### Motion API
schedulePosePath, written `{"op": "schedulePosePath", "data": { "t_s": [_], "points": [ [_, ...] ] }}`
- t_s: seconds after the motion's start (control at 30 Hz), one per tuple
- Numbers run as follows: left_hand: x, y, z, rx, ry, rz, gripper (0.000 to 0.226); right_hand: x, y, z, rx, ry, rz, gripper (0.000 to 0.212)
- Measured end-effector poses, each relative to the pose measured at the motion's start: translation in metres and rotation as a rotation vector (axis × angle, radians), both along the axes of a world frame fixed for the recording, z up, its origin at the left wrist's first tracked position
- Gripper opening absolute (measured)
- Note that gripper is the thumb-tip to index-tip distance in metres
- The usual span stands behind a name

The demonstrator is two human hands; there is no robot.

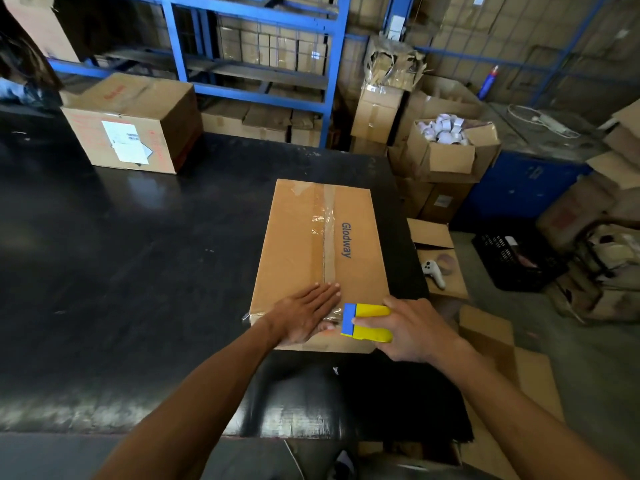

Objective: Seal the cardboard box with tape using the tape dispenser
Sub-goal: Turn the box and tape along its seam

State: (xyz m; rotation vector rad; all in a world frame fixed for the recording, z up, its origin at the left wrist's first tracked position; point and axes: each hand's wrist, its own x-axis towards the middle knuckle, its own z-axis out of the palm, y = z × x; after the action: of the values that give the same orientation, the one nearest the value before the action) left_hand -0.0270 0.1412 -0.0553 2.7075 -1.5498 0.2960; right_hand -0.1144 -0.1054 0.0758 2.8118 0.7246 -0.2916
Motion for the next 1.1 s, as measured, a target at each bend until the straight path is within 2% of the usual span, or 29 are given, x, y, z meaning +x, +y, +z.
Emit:
{"op": "schedulePosePath", "data": {
  "t_s": [0.2, 0.4, 0.57, 0.67, 0.87, 1.1],
  "points": [
    [0.002, 0.003, 0.002, -0.054, 0.02, -0.018, 0.069, -0.01, -0.014, -0.003, 0.055, -0.058, 0.028, 0.051],
    [0.004, 0.003, 0.0, -0.042, -0.01, -0.027, 0.07, -0.023, -0.091, 0.0, 0.089, -0.072, 0.033, 0.065],
    [-0.001, -0.002, 0.0, -0.042, -0.048, -0.004, 0.07, -0.022, -0.103, -0.011, 0.096, -0.067, 0.057, 0.076],
    [-0.011, -0.026, 0.004, -0.019, -0.049, 0.022, 0.072, -0.02, -0.105, -0.011, 0.096, -0.099, 0.081, 0.077],
    [-0.012, -0.099, 0.007, 0.015, -0.068, -0.062, 0.07, -0.016, -0.106, -0.011, 0.125, -0.133, 0.107, 0.071],
    [-0.012, -0.1, 0.003, 0.036, -0.025, -0.039, 0.067, -0.022, -0.113, -0.024, 0.203, -0.133, 0.068, 0.068]
  ]
}}
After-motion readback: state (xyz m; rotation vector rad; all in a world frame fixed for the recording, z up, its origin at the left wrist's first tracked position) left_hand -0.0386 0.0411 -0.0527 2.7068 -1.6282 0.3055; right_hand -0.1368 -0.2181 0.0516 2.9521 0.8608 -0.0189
